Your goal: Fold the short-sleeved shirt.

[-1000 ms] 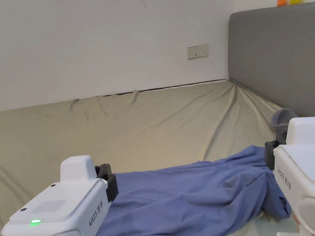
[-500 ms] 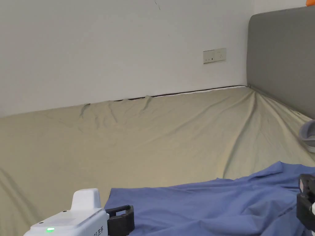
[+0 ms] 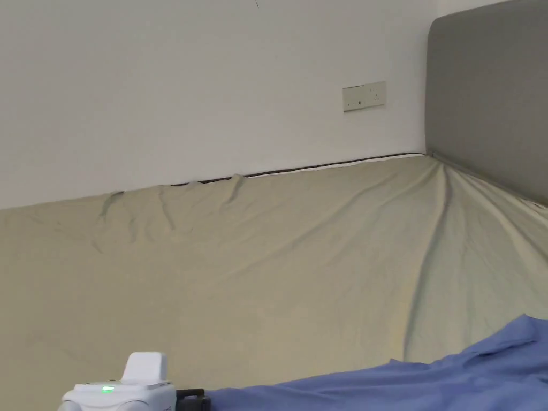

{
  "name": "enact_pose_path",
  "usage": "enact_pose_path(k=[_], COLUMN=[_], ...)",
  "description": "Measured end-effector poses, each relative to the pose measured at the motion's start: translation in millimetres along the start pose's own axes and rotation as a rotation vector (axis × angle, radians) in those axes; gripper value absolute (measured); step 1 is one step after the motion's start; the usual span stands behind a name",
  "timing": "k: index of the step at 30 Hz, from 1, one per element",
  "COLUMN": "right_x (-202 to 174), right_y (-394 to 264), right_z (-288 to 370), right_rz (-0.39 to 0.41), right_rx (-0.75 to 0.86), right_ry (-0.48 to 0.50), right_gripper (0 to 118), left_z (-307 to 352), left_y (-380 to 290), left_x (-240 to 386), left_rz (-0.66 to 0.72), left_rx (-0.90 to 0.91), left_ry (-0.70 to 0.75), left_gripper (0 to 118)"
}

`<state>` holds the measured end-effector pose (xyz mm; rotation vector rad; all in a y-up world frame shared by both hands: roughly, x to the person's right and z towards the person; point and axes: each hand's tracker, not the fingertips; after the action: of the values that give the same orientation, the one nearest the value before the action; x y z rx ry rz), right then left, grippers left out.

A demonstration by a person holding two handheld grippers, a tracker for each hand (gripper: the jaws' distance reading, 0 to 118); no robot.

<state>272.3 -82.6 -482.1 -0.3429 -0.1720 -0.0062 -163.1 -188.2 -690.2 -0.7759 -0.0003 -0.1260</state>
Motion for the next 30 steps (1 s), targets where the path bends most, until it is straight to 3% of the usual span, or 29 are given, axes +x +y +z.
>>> enact_pose_path(k=[1,3,4,6,7,9,10,11,12,13,20,26,30], right_x=[2.0,9.7,14.9,24.8,34.0,47.9,55.9,66.1,74.7,80.8,120.5,109.4,97.8], right_y=[2.4,8.1,11.4,17.3,19.8,25.1,25.2,24.9,30.2,23.4,-23.1,-53.6,-60.2], right_z=[-0.3,1.9,3.6,7.2,8.2,9.0,6.5,2.8,2.2,-3.1,-37.4,-36.8,-40.3], right_rz=[-0.004,-0.043,-0.063,-0.072,-0.067,-0.042,-0.049,-0.055,0.035,-0.070,-0.097,-0.089,-0.124], right_rx=[0.001,0.011,0.011,0.019,0.004,-0.061,-0.118,-0.148,-0.032,-0.205,-0.504,-0.557,-0.558], right_ry=[0.004,0.012,0.003,-0.026,-0.063,-0.106,-0.125,-0.144,-0.199,-0.146,-0.099,0.022,0.092], right_gripper=[0,0,0,3,24,91,118,116,114,115,106,106,106], left_z=[7.3,15.1,17.0,15.9,15.9,14.9,12.7,12.1,12.7,13.0,18.6,22.4,23.6], left_y=[1.7,-1.9,-3.7,-3.5,-5.8,-8.1,-8.8,-9.9,-10.6,-12.5,-9.2,-8.8,-10.6], left_x=[-7.6,-11.0,-7.4,-0.2,5.2,7.8,13.3,13.0,9.9,8.2,21.4,22.4,19.9], left_rz=[0.034,0.120,0.154,0.066,-0.011,-0.050,-0.027,-0.023,-0.013,0.012,-0.012,-0.010,-0.002], left_rx=[-0.008,-0.011,-0.030,-0.018,-0.016,0.000,-0.004,-0.003,0.000,0.002,-0.002,0.001,0.012], left_ry=[-0.044,-0.182,-0.222,-0.173,-0.144,-0.120,-0.118,-0.119,-0.122,-0.125,-0.101,-0.100,-0.105], left_gripper=[83,23,4,4,4,3,3,3,3,3,3,3,3])
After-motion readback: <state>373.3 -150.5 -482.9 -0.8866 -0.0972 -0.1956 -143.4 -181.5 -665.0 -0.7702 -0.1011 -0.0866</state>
